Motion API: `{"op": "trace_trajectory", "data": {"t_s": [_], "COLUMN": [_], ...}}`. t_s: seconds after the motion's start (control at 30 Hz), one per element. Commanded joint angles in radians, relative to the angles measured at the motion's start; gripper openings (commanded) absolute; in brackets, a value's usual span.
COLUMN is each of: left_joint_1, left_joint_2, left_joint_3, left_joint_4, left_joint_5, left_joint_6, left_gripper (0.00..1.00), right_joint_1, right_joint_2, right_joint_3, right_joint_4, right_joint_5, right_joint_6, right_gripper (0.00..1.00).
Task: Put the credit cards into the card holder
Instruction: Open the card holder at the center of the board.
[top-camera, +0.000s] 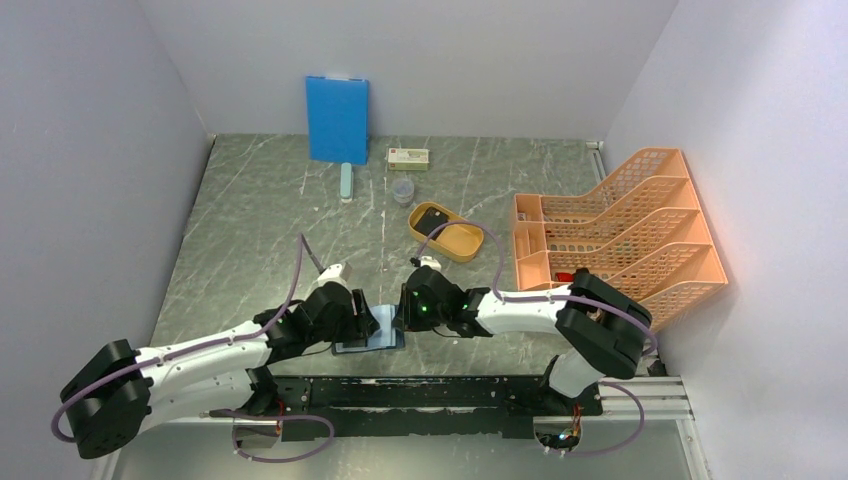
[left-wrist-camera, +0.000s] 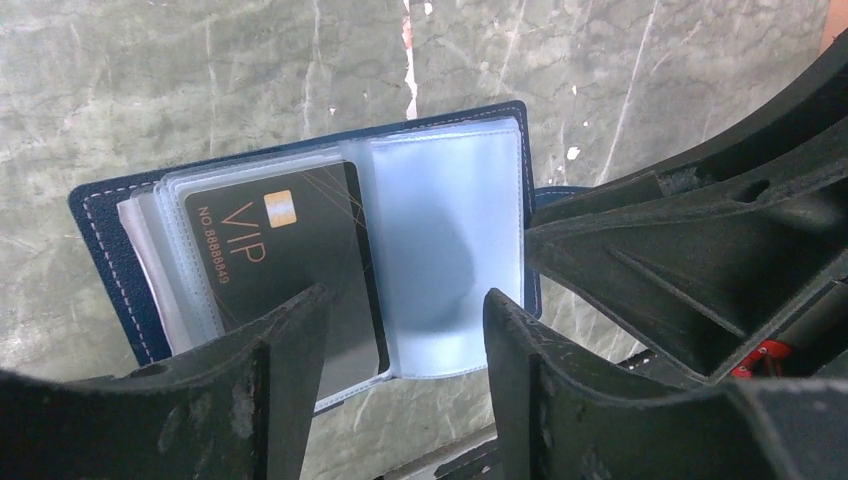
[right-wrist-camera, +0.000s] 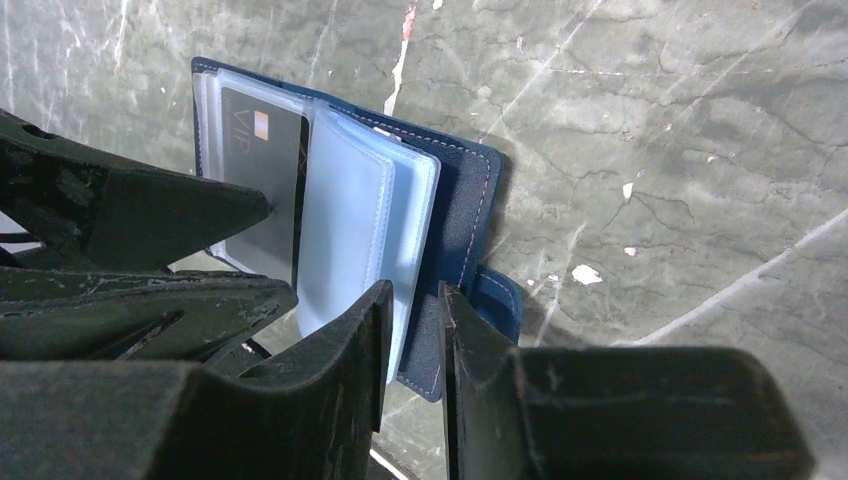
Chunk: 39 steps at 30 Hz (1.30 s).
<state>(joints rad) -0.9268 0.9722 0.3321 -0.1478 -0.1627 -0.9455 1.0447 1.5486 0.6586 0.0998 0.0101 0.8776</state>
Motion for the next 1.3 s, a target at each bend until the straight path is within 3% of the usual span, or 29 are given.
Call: {"op": "trace_trajectory", "data": {"t_s": [0.0,0.5,0.93,1.27], "left_joint_1": [-0.001,-0.001,-0.001,-0.001], "left_joint_2": [-0.023,-0.007,-0.094,-0.037], "left_joint_3": [0.029,0.054,0.068,0.103], "left_joint_4": [-0.056,-0.052,-0.104,-0.113], "left_joint_5": [-0.026,-0.017,-0.067,-0.074], "left_joint_6": [0.014,0.030,0.021,0.044], "left_gripper": [0.64,0.68,0.76,0.78], "right_joint_1": [0.007,0.027,0.030,0.032], "right_joint_2": [0.012,0.049,0.058,0.061], "right_joint_3": [0.028,0.071,0.084,0.091], "right_joint_4": [0.006,0.012,0.008,0.006], "right_joint_5": [-0.004,-0.004,-0.004,-0.004], "right_joint_6": [-0.009,-0.020,-0.023,-0.024], "right_gripper": [0.28,0.31,0.31,0.31]}}
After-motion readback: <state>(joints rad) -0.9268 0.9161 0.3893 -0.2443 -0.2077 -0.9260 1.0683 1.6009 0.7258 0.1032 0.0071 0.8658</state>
